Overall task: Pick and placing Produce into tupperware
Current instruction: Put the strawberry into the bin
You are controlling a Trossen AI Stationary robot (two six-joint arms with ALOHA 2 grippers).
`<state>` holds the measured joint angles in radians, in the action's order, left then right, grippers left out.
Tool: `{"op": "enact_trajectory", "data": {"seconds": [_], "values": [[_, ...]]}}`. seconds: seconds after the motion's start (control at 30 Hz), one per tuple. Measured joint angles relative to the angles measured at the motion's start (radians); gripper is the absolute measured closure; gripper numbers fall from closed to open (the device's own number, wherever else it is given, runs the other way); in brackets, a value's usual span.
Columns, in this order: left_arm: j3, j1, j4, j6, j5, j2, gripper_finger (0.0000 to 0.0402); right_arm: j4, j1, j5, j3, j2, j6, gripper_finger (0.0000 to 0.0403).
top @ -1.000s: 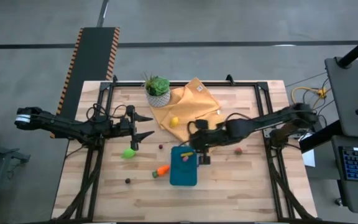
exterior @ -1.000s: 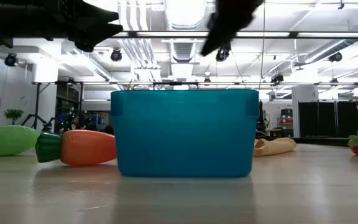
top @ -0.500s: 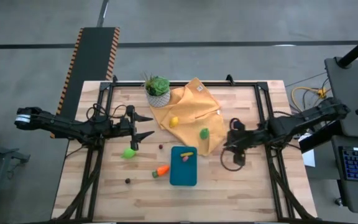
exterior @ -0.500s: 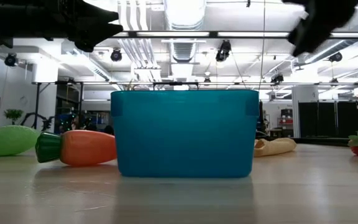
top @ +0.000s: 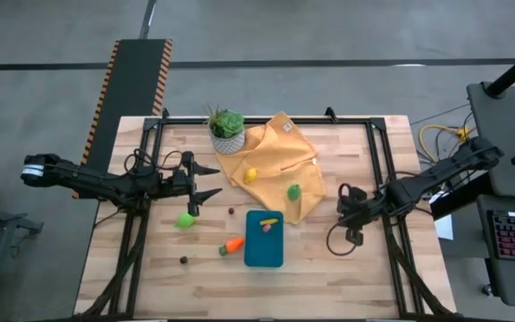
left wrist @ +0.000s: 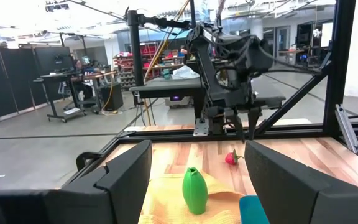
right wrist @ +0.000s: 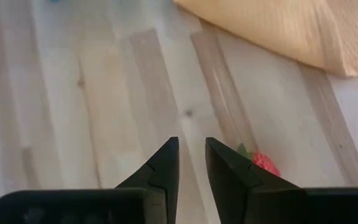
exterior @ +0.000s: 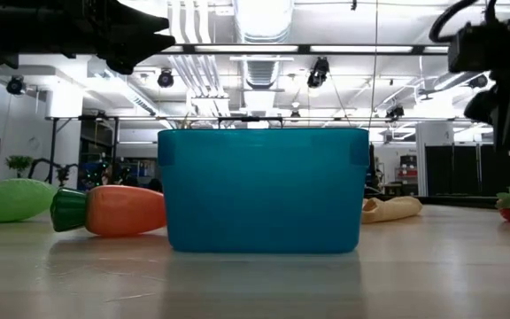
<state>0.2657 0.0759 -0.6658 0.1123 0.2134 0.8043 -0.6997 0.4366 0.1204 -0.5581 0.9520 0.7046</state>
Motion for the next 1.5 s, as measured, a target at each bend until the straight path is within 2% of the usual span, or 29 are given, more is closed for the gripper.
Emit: {"op": "enact_trajectory", "data": {"seconds": [0.2,0.37,0.63,0.87,0.93,1.0,1.2,1.3,1.37,1.5], "values": [[0.0,0.0,-0.007,0.0,0.0,0.0,0.0157,-0.03,-0.001,0.015,0.007,0.024,0.061,0.0335],[0.0,0.0,-0.007,0.0,0.0,0.0,0.0157,-0.061,-0.006,0.107,0.007,0.024,0.251,0.0339],[0.0,0.0,-0.007,0.0,0.0,0.0,0.0157,-0.06,-0.012,0.108,-0.011,0.026,0.637,0.034],[0.0,0.0,-0.007,0.0,0.0,0.0,0.0157,-0.085,-0.012,0.054,-0.011,0.026,0.719,0.034],[0.0,0.0,-0.007,0.0,0.0,0.0,0.0157,-0.067,-0.012,0.016,-0.011,0.025,0.608,0.0339],[0.0,0.0,-0.004,0.0,0.0,0.0,0.0157,-0.041,-0.007,-0.022,-0.016,0.026,0.409,0.0336],[0.0,0.0,-0.006,0.0,0.0,0.0,0.0157,0.005,0.0,-0.016,-0.045,0.033,-0.109,0.0328],[0.0,0.0,-0.006,0.0,0.0,0.0,0.0157,0.001,0.0,-0.052,-0.052,0.055,-0.365,0.033],[0.0,0.0,-0.006,0.0,0.0,0.0,0.0157,0.002,-0.001,-0.069,-0.054,0.079,-0.414,0.033],[0.0,0.0,-0.007,0.0,0.0,0.0,0.0157,0.001,-0.005,-0.075,-0.054,0.13,-0.393,0.0325]]}}
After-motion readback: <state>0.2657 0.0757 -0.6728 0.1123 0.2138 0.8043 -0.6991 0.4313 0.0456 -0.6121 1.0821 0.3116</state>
